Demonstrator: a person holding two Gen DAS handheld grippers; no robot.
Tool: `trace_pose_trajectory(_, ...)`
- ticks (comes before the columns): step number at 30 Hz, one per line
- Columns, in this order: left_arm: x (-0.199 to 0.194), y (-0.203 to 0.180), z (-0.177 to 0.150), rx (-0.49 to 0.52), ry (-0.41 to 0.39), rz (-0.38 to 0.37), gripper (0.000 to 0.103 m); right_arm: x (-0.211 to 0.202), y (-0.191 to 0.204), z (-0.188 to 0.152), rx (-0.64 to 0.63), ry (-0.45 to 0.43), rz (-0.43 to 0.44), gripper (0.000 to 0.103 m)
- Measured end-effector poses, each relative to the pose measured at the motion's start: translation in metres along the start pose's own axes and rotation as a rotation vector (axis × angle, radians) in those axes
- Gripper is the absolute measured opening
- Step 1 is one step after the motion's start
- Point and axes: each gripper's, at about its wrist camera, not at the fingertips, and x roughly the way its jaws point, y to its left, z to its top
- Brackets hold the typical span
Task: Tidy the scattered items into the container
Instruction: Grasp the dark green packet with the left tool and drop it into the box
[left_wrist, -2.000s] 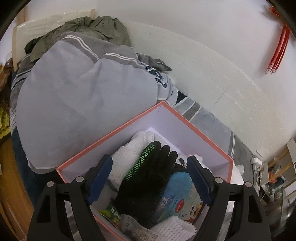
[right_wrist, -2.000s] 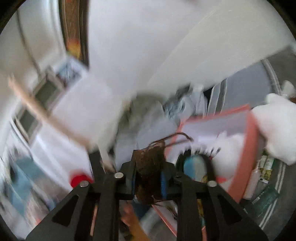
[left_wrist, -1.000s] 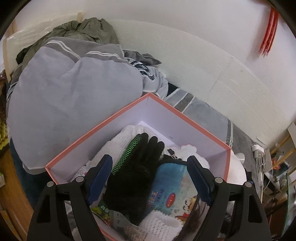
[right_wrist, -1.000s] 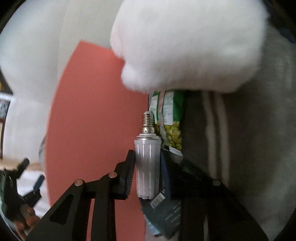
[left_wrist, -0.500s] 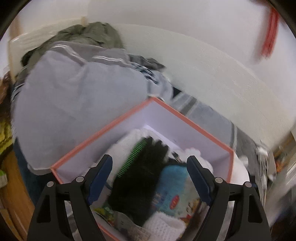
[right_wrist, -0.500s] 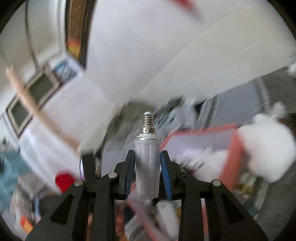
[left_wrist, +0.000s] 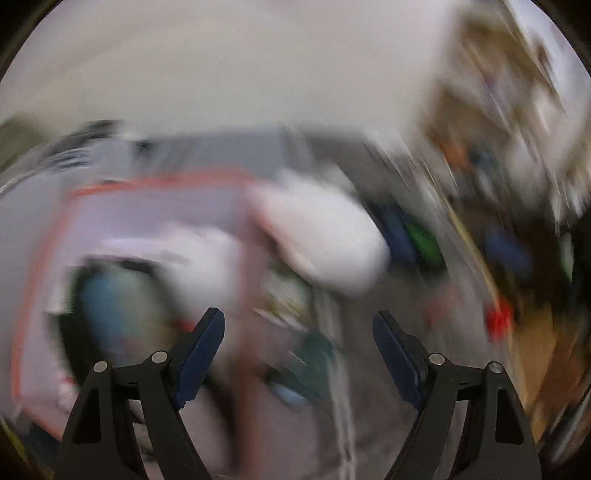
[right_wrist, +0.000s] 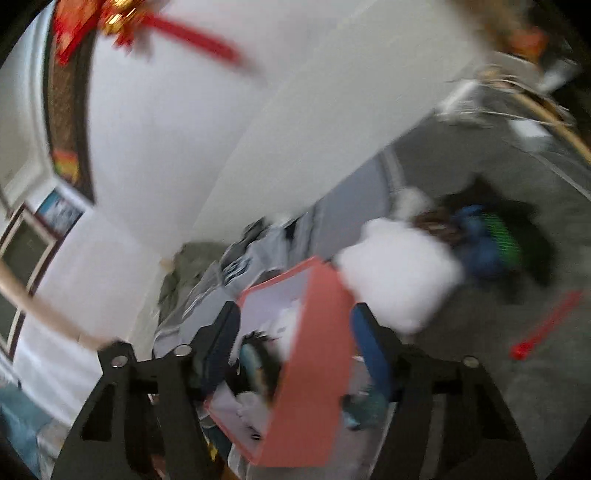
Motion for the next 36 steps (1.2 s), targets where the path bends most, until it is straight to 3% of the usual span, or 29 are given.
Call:
trace_pose_trajectory(2, 0.040, -0.034, -0.012, 0.122, 0.128, 0.019, 0.082, -0.019, -0.023, 0.005, 0.067, -0.017, -0.024, 0.061)
trace_pose_trajectory(4, 0.084, -0.051, -0.026, 0.192, 0.237, 0.107, 0.082, -0.040, -0.037, 0.007, 0.110, -0.014, -0.028, 0.061)
trace_pose_trajectory(6, 0.109, -0.051, -0.032, 0.208, 0.256, 0.196, 0.082, -0.053, -0.043, 0.001, 0.111, -0.004, -0.028, 0.061)
trace_pose_trajectory(9, 0.134, -0.052, -0.034, 0.244, 0.261, 0.221, 0.080, -0.064, -0.035, 0.002, 0.036, 0.013, -0.064, 0.061)
trace_pose_trajectory(10, 0.140, -0.051, -0.035, 0.247, 0.269, 0.206, 0.067, -0.067, -0.033, 0.002, 0.010, 0.020, -0.076, 0.061)
trace_pose_trajectory(11, 0.144, -0.046, -0.033, 0.206, 0.282, 0.137, 0.049, -0.070, -0.031, -0.003, -0.017, 0.027, -0.087, 0.061)
trace_pose_trajectory(12, 0.143, -0.040, -0.030, 0.143, 0.300, 0.086, 0.037, -0.074, -0.029, -0.007, -0.037, 0.035, -0.096, 0.061)
trace_pose_trajectory(13, 0.138, -0.034, -0.024, 0.069, 0.299, 0.096, 0.036, -0.073, -0.028, -0.009, -0.051, 0.043, -0.104, 0.061)
trace_pose_trajectory(15, 0.121, -0.033, -0.016, 0.036, 0.244, 0.107, 0.036, -0.072, -0.030, -0.014, -0.061, 0.061, -0.111, 0.060)
trace_pose_trajectory(17, 0.092, -0.028, -0.007, -0.053, 0.174, 0.054, 0.036, -0.069, -0.032, -0.016, -0.057, 0.076, -0.111, 0.059)
trace_pose_trajectory(20, 0.028, -0.009, 0.003, -0.220, 0.001, -0.019, 0.036, -0.060, -0.032, -0.019, -0.053, 0.096, -0.115, 0.054)
trace_pose_trajectory(23, -0.032, 0.025, 0.007, -0.308, -0.146, 0.005, 0.036, -0.040, -0.035, -0.027, -0.017, 0.140, -0.091, 0.054)
trace_pose_trajectory(25, -0.061, 0.055, 0.010, -0.345, -0.207, 0.091, 0.038, -0.018, -0.037, -0.036, 0.003, 0.188, -0.081, 0.054)
trace_pose_trajectory(27, -0.074, 0.078, 0.012, -0.346, -0.255, 0.269, 0.045, 0.012, -0.035, -0.046, 0.002, 0.247, -0.088, 0.054)
trace_pose_trajectory(28, -0.077, 0.090, 0.009, -0.311, -0.278, 0.350, 0.069, 0.027, -0.034, -0.050, -0.002, 0.271, -0.091, 0.054)
trace_pose_trajectory(30, -0.066, 0.109, 0.002, -0.227, -0.248, 0.497, 0.093, 0.060, -0.036, -0.058, 0.006, 0.310, -0.087, 0.054)
trace_pose_trajectory(32, -0.054, 0.131, -0.014, -0.191, -0.207, 0.583, 0.093, 0.087, -0.044, -0.065, 0.047, 0.324, -0.087, 0.054)
trace_pose_trajectory(34, -0.046, 0.152, -0.017, -0.280, -0.116, 0.660, 0.093, 0.112, -0.055, -0.070, 0.088, 0.336, -0.097, 0.052)
trace_pose_trajectory(36, -0.056, 0.164, -0.019, -0.372, -0.157, 0.588, 0.093, 0.136, -0.065, -0.074, 0.114, 0.342, -0.114, 0.051)
